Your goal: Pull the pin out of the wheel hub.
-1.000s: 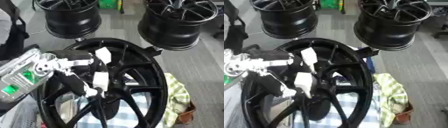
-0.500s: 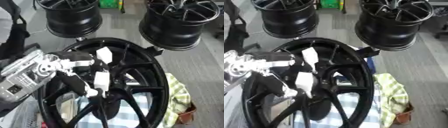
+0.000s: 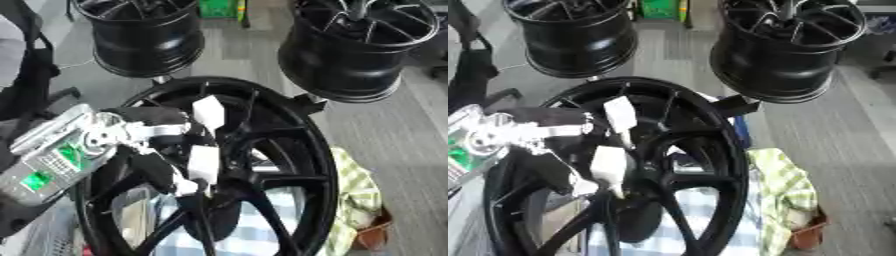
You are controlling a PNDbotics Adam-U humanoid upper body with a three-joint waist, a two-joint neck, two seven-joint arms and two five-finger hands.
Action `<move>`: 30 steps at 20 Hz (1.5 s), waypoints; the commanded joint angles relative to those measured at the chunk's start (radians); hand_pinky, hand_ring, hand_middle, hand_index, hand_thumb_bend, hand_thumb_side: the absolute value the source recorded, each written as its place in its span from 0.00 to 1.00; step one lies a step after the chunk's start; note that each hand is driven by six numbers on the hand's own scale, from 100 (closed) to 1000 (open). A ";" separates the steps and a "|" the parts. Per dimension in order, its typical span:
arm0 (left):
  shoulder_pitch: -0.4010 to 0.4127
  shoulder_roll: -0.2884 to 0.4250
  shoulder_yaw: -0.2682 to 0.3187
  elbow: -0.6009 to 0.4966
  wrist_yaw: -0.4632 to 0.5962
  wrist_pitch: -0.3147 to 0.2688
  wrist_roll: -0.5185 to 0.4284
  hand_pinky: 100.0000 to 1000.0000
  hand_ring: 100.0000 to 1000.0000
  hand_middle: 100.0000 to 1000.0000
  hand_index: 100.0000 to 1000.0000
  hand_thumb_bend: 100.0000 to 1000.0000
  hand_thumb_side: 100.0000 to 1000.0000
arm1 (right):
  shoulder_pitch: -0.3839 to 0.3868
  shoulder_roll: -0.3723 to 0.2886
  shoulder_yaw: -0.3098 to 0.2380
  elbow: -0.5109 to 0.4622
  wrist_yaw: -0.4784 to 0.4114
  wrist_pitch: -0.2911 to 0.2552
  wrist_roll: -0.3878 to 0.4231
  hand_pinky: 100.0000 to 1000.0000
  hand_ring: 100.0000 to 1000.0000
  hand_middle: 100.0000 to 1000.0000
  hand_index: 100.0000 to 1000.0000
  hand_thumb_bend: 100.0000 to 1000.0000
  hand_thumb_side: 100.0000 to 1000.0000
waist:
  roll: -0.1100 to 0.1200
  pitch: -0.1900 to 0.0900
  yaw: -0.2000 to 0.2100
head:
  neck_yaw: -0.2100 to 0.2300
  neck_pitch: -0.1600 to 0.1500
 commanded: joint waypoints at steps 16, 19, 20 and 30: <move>-0.008 0.003 0.008 -0.011 0.008 -0.003 0.024 0.62 0.51 0.37 0.63 0.05 0.13 | -0.004 -0.012 -0.017 -0.009 -0.008 -0.005 -0.010 0.76 0.56 0.54 0.69 0.14 0.33 | 0.000 -0.016 -0.003 | 0.001 -0.013; -0.005 0.006 0.017 -0.025 0.022 0.007 0.049 0.61 0.49 0.33 0.59 0.02 0.13 | -0.002 -0.011 -0.018 -0.007 -0.009 -0.005 -0.011 0.76 0.56 0.54 0.69 0.14 0.33 | 0.000 -0.016 -0.002 | 0.000 -0.012; -0.005 0.008 0.021 -0.032 0.028 0.012 0.058 0.61 0.48 0.32 0.58 0.02 0.12 | -0.001 -0.011 -0.018 -0.006 -0.009 -0.005 -0.011 0.76 0.56 0.54 0.69 0.14 0.33 | 0.000 -0.017 -0.001 | 0.000 -0.012; 0.020 0.098 0.182 -0.173 0.147 -0.002 0.149 0.59 0.45 0.26 0.53 0.00 0.05 | 0.003 -0.025 -0.022 -0.006 -0.002 -0.005 -0.013 0.76 0.56 0.54 0.69 0.14 0.32 | 0.003 -0.019 0.010 | -0.017 -0.002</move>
